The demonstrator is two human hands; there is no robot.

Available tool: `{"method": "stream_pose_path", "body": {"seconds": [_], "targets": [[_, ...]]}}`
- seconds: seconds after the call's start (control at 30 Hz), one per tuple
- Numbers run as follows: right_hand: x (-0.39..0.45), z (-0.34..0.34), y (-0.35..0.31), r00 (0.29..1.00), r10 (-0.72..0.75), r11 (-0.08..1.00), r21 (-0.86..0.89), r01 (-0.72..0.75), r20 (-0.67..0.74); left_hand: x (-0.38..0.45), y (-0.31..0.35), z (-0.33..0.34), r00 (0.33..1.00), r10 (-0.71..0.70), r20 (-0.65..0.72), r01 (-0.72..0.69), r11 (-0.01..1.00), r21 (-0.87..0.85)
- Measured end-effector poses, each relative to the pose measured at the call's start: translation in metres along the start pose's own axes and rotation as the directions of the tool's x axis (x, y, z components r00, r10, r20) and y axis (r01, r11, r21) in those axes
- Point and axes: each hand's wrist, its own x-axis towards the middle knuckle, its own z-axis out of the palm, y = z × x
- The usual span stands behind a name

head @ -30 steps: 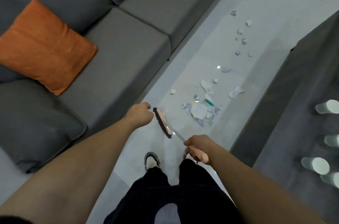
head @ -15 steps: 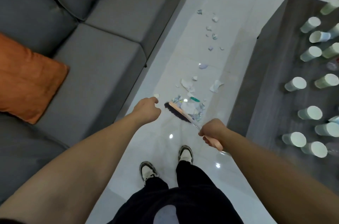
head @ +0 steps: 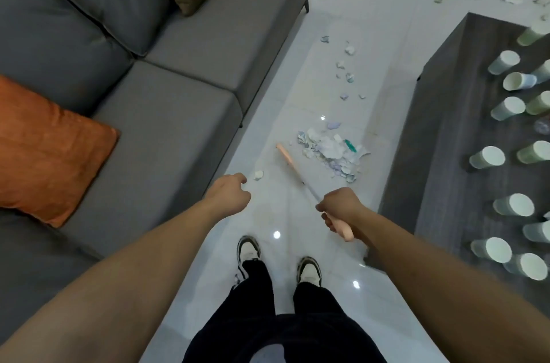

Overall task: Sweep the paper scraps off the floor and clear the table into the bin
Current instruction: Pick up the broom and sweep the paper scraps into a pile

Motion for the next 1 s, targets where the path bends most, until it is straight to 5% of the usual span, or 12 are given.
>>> {"method": "stream_pose_path", "body": {"seconds": [0.2,0.37,0.7,1.0], "targets": [[-0.001,0.053,-0.056,0.969,0.082,0.975,0.184,-0.127,0.235,0.046,-0.035,-0.046,1.0,0.019,-0.018,-0.02,1.0,-0.011],[0.02,0.099,-0.089,0.903,0.152,0.835,0.436,-0.335,0.403,0.082,-0.072,-0.072,1.0,-0.001,0.015,0.001,1.0,-0.029],[0.061,0.107,-0.12,0.988,0.154,0.96,0.24,-0.145,-0.017,0.141,-0.099,-0.099,0.997,0.002,0.078,0.005,0.997,-0.082],[0.068,0.084,-0.178,0.984,0.135,0.913,0.399,-0.079,-0.114,0.2,-0.026,-0.14,0.987,0.148,0.067,-0.147,0.989,-0.025]]}}
